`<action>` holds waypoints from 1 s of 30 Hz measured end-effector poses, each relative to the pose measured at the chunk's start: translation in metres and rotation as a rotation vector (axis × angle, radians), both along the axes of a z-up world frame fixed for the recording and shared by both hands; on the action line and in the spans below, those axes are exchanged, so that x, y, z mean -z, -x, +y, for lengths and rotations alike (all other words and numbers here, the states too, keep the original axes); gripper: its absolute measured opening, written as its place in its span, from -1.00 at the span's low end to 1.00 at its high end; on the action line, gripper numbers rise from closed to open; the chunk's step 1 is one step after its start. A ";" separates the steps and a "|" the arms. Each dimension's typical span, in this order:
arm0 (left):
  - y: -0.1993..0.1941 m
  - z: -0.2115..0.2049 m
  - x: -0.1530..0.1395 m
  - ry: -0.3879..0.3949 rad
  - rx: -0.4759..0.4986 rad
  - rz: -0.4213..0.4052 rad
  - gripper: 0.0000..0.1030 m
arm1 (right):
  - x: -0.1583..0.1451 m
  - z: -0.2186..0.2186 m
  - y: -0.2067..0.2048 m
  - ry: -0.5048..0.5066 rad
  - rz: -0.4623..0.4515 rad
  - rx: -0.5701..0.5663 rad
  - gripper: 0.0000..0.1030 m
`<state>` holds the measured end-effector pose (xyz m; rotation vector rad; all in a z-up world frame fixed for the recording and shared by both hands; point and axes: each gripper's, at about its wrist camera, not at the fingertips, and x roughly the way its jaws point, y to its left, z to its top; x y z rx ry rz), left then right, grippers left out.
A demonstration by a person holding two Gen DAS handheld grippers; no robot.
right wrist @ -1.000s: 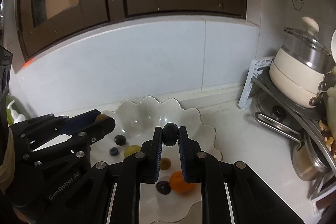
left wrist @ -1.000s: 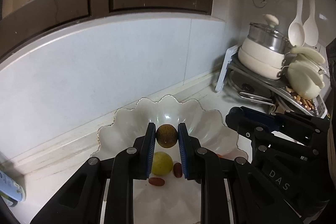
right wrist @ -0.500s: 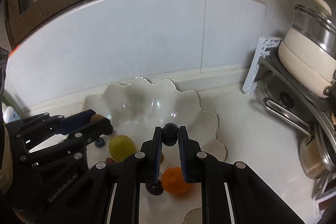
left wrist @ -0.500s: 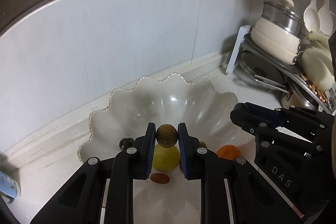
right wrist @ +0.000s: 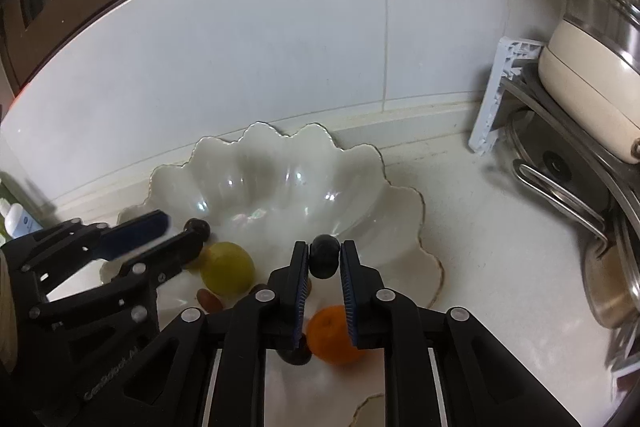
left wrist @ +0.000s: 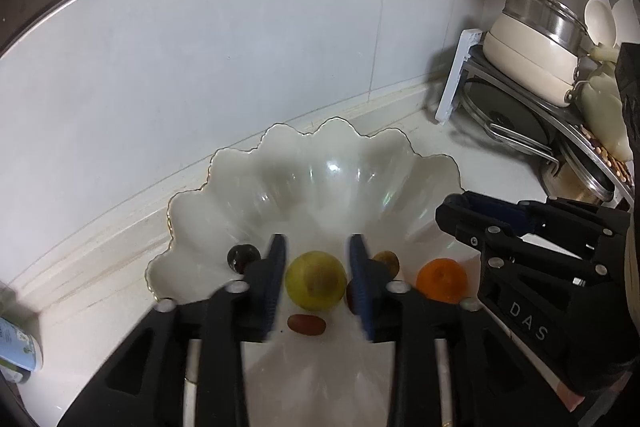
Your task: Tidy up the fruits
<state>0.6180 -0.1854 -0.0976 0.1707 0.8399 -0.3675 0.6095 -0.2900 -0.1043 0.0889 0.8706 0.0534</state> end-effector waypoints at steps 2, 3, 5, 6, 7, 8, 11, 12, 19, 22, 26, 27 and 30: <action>0.003 0.001 -0.003 -0.004 -0.003 -0.008 -0.24 | -0.002 -0.002 0.003 0.010 -0.004 0.021 -0.37; 0.004 0.002 -0.004 -0.007 -0.007 -0.010 -0.18 | -0.003 -0.004 0.006 0.012 -0.009 0.034 -0.24; 0.007 0.004 -0.007 -0.009 -0.014 -0.014 -0.07 | -0.006 -0.007 0.011 0.015 -0.014 0.050 -0.21; 0.009 0.005 -0.009 -0.012 -0.019 -0.018 -0.04 | -0.007 -0.007 0.013 0.015 -0.015 0.051 -0.21; 0.011 0.007 -0.011 -0.013 -0.025 -0.022 0.03 | -0.008 -0.007 0.015 0.016 -0.015 0.051 -0.21; 0.013 0.008 -0.013 -0.015 -0.031 -0.026 0.07 | -0.010 -0.006 0.018 0.020 -0.015 0.051 -0.20; 0.021 0.011 -0.019 -0.020 -0.049 -0.037 0.17 | -0.015 -0.003 0.027 0.027 -0.028 0.053 -0.03; 0.025 0.013 -0.022 -0.023 -0.056 -0.039 0.17 | -0.019 -0.002 0.033 0.028 -0.038 0.054 0.00; 0.059 0.034 -0.047 0.004 -0.082 -0.102 0.46 | -0.043 0.006 0.076 0.035 -0.096 0.077 0.00; 0.080 0.042 -0.061 -0.005 -0.094 -0.159 0.56 | -0.055 0.011 0.099 0.037 -0.133 0.095 0.12; 0.116 0.056 -0.078 0.001 -0.108 -0.220 0.69 | -0.073 0.021 0.134 0.060 -0.199 0.114 0.21; 0.126 0.059 -0.082 0.005 -0.107 -0.232 0.72 | -0.076 0.022 0.143 0.066 -0.213 0.120 0.25; 0.151 0.069 -0.092 0.003 -0.116 -0.279 0.80 | -0.087 0.027 0.173 0.081 -0.265 0.151 0.38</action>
